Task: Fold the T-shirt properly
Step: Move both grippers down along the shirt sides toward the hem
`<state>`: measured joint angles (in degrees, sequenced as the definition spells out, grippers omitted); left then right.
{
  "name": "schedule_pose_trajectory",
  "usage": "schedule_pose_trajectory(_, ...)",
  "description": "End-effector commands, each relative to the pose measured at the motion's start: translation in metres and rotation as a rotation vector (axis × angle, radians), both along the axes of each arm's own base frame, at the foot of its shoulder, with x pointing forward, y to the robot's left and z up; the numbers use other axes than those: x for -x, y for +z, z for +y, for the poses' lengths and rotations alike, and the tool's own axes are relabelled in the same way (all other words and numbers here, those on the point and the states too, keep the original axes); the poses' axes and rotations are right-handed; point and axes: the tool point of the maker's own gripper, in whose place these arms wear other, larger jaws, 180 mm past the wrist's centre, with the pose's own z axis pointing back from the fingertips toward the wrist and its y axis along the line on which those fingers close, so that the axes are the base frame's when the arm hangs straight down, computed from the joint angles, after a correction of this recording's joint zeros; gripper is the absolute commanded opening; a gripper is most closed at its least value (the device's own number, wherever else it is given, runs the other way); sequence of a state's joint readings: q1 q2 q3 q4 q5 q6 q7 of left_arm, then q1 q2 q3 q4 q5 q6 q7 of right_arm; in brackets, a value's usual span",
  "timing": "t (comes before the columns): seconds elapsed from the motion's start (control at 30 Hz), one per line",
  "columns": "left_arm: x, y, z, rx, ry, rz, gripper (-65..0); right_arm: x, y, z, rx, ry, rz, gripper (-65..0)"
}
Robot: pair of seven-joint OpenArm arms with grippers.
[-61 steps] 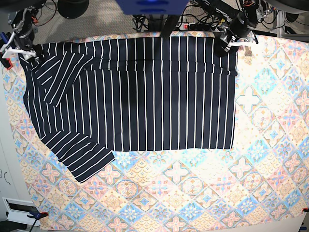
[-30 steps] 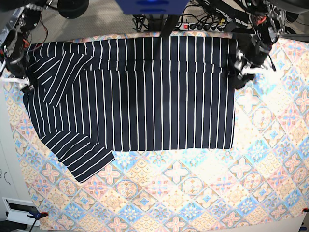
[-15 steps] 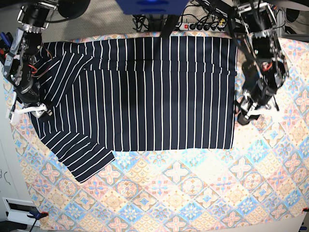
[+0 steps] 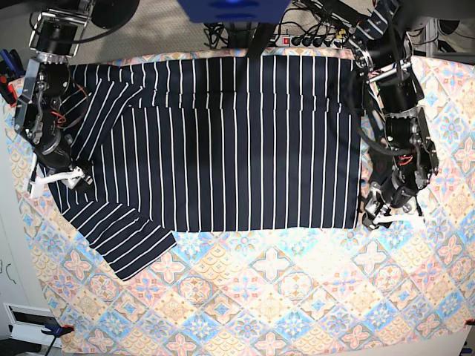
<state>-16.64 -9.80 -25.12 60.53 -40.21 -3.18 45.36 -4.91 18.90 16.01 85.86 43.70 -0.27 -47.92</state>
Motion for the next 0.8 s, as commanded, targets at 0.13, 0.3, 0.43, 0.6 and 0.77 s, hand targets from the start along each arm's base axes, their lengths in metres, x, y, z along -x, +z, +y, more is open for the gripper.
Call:
schedule_pose_trajectory(0.13,-0.011,0.002,-0.001,-0.032,0.001,-0.014,-40.8,-0.009,0.014,-0.007,0.024,0.000,-0.044,-29.7)
schedule_pose_trajectory(0.3,-0.006,-0.013,-0.005,-0.074,0.005,0.018,-41.1,-0.009,0.015,-0.009,0.025,-0.006,-0.048,-29.7)
schedule_pose_trajectory(0.43,0.001,-0.022,-0.006,-0.095,0.004,0.035,-41.1,-0.009,0.015,-0.009,0.025,-0.006,-0.046,-29.7)
schedule_pose_trajectory(0.6,0.005,-0.028,-0.011,-0.088,0.003,0.043,-40.9,-0.009,0.015,-0.009,0.025,-0.006,-0.046,-29.7)
schedule_pose_trajectory(0.77,0.019,-0.044,-0.024,-0.065,-0.006,0.078,-41.2,-0.009,0.017,-0.009,0.027,-0.005,-0.052,-29.7)
